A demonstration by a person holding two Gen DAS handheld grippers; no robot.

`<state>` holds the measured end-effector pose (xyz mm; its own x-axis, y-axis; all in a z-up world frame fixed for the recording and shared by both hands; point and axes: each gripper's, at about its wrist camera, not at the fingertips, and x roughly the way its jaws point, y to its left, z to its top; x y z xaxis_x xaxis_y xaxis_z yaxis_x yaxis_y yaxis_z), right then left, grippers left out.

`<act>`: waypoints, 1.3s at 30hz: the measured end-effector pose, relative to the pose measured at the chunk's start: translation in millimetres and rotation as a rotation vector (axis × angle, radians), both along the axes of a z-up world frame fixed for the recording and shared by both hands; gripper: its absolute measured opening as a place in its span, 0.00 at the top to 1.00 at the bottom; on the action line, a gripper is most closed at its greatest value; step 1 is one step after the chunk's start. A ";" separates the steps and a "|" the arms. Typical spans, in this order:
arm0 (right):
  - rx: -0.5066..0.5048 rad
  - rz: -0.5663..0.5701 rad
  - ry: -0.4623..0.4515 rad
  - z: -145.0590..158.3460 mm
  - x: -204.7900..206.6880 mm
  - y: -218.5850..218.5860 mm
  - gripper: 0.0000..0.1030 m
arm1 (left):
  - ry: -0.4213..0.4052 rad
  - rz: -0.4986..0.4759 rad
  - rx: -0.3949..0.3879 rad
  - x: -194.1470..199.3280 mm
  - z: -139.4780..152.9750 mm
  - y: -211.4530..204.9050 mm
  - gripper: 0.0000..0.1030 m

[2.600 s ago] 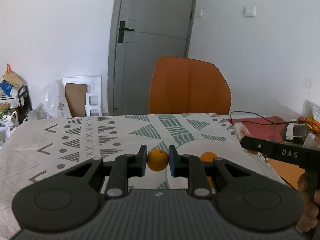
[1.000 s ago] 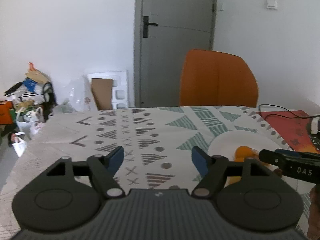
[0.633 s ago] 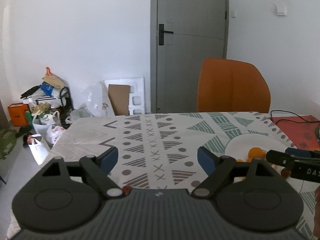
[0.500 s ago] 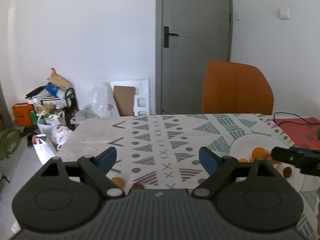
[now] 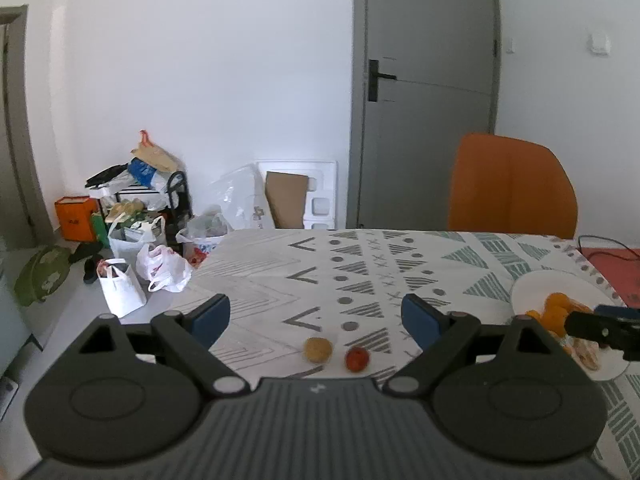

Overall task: Organize fruits
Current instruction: 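Move both open tools back toward the last fruits on the tablecloth, then close the right gripper on the small red plum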

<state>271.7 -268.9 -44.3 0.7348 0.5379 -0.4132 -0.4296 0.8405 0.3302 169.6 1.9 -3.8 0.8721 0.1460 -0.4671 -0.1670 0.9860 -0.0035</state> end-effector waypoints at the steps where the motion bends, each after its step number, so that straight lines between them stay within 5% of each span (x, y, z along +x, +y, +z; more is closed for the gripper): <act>1: -0.002 0.009 0.001 0.2 -0.4 3.0 0.02 | 0.000 0.006 -0.007 -1.0 -0.7 4.7 0.11; 14: -0.093 0.088 0.028 5.3 -2.2 43.9 0.00 | 0.069 0.025 -0.068 -0.1 -16.7 53.0 0.11; 39: -0.153 0.104 0.080 0.4 23.7 120.9 0.02 | 0.077 0.006 -0.184 16.6 -41.9 106.2 0.11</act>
